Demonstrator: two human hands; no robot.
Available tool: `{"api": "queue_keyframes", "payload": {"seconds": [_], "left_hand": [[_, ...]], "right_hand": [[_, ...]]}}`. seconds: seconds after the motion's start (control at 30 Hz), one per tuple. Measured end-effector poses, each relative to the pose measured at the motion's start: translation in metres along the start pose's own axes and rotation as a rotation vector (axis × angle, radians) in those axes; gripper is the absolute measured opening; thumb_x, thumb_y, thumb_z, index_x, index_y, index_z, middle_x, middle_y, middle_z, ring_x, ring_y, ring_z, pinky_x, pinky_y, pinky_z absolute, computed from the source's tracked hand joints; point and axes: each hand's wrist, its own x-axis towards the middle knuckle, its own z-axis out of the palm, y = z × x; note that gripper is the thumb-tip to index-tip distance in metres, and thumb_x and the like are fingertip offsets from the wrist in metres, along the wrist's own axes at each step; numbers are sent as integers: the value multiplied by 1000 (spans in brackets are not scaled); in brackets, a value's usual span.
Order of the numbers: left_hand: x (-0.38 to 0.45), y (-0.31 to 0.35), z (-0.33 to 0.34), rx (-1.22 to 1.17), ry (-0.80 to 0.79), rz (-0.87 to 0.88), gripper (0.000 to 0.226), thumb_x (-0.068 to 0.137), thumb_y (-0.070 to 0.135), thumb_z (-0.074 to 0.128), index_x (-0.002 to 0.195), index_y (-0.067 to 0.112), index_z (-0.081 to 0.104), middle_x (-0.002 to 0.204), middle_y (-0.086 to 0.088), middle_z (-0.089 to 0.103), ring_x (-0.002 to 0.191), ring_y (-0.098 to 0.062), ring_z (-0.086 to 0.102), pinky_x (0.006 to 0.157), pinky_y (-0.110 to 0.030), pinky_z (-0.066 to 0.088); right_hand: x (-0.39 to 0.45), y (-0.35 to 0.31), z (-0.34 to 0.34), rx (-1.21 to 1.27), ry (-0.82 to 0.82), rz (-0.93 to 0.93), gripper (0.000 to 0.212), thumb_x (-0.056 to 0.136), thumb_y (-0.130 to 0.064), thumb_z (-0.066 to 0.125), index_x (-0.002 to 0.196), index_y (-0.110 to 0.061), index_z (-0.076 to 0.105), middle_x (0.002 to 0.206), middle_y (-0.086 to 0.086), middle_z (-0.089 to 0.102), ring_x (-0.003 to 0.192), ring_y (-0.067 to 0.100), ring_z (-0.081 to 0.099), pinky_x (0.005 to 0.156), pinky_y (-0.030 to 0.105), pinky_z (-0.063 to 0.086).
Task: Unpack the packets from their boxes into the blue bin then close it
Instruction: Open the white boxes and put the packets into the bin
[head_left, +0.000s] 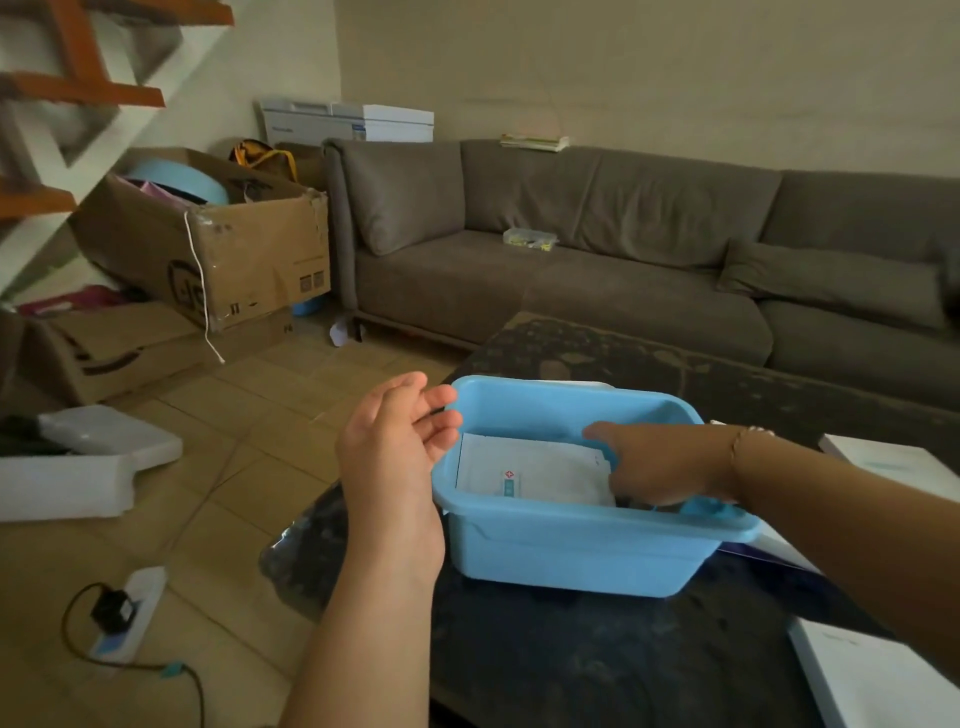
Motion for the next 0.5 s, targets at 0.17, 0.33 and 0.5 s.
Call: {"api": "queue_keyframes", "payload": {"seconds": [0.17,0.33,0.5], "left_hand": [[-2,-3,3,49,7,62,12,96,21,57,89,22,67,74,4,74,72,-13,67,68,-26,52],[-11,-9,11,196,26,250,18,96,16,55,84,25,65,78,2,71,67,-14,63,64,-26,50],[-18,-12,15,256,31,276,15,96,17,56,88,23,66,77,5,71,70,-12,62,68,-26,49]], "right_hand": [[-4,10,6,80,29,-14,62,96,-16,47,149,-38,25,141,-1,46,121,21,48,104,35,43],[-11,17,4,19,111,-55,50,94,-11,51,140,-29,46,125,-2,57,113,19,53,98,30,42],[10,9,0,-125,214,-106,43,96,-18,51,139,-18,50,138,6,55,123,25,52,103,30,39]]}}
